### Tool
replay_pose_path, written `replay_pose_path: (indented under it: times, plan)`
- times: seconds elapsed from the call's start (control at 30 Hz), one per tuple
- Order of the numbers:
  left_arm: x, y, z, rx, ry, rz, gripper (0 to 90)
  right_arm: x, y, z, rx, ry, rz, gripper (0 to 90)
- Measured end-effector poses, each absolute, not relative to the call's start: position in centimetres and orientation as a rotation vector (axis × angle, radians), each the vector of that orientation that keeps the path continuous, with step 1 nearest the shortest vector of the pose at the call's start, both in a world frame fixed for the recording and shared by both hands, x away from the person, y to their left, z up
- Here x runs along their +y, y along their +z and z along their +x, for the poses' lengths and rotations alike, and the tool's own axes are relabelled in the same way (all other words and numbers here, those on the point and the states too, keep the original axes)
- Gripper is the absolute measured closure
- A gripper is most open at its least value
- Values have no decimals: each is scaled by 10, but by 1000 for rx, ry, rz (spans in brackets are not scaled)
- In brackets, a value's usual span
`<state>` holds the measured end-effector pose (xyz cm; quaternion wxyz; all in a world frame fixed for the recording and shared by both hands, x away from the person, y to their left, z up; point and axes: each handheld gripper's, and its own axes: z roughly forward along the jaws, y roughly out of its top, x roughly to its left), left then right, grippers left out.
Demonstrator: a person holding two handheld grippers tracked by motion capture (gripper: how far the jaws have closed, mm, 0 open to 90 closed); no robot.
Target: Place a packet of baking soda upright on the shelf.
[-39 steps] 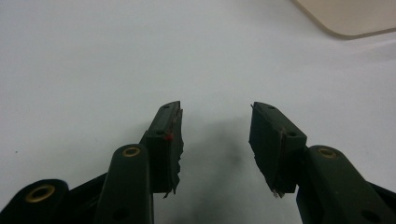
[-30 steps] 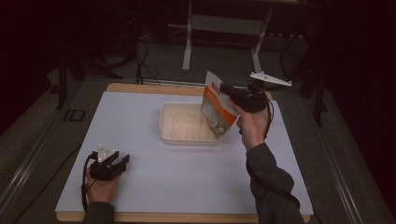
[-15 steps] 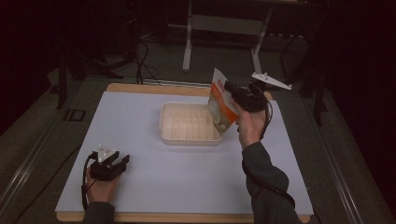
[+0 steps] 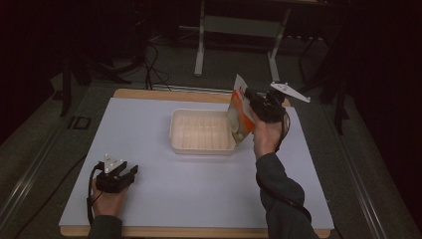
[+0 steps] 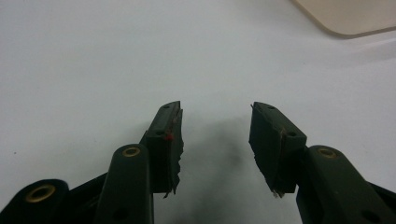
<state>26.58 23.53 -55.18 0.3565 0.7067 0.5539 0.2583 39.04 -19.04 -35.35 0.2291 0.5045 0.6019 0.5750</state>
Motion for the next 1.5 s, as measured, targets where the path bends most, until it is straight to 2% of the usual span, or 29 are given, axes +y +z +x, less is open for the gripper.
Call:
replay_pose_path:
  times: [0.8,1.13,1.2,1.27,1.3,1.33,1.4,1.5]
  plan:
    - [235,-552,266,1431,662,1830,536,-182,-384,396,1606,1580,1401,900]
    - [236,-552,266,1429,662,1832,536,-173,-401,398,1686,1449,1421,897]
    - [236,-552,266,1429,662,1831,536,-172,-399,397,1713,1421,1403,862]
    - [236,-552,266,1428,661,1829,536,-170,-396,396,1738,1395,1387,787]
    - [236,-552,266,1428,661,1829,536,-170,-396,396,1738,1395,1387,787]
    - [235,-552,266,1429,661,1830,536,-171,-392,395,1757,1373,1364,729]
    - [235,-552,266,1429,661,1826,535,-172,-390,393,1771,1366,1349,685]
    - [235,-552,266,1429,661,1827,535,-173,-387,391,1802,1356,1316,689]
